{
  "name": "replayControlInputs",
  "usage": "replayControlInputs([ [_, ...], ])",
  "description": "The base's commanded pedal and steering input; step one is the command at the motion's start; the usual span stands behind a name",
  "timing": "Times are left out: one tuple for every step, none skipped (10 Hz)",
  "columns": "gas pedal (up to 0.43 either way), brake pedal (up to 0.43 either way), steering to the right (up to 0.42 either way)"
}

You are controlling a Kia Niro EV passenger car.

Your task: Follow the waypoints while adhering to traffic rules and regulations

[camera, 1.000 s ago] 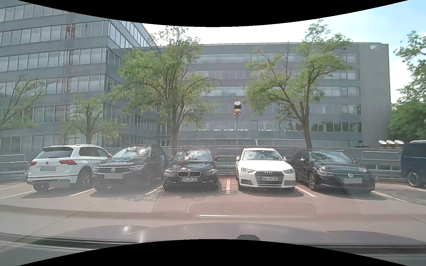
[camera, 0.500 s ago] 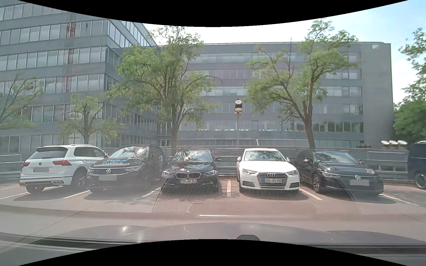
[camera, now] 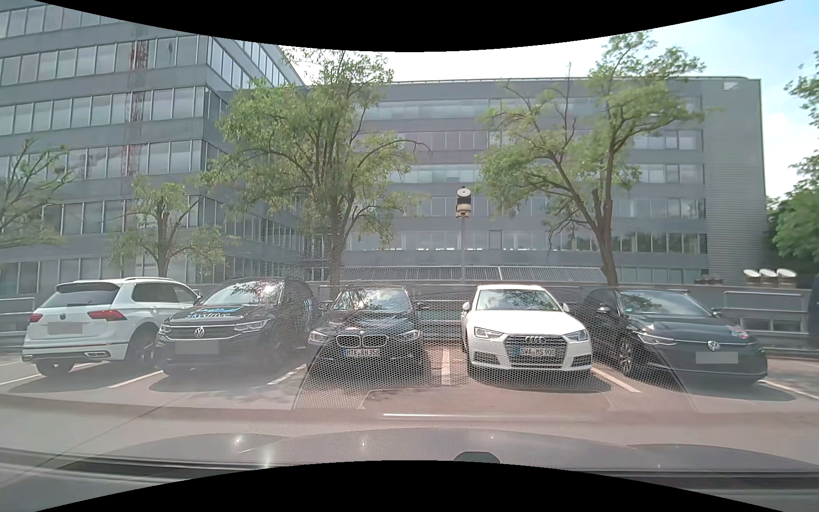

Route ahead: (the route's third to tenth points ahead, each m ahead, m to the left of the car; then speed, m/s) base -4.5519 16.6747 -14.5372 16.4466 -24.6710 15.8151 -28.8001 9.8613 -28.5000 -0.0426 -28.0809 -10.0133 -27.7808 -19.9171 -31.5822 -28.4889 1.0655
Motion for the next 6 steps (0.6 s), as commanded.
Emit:
replayControlInputs([
  [0.059,0.0,-0.253],
  [0.059,0.0,-0.312],
  [0.059,0.0,-0.383],
  [0.059,0.0,-0.457],
  [0.059,0.0,-0.51],
  [0.059,0.0,-0.546],
])
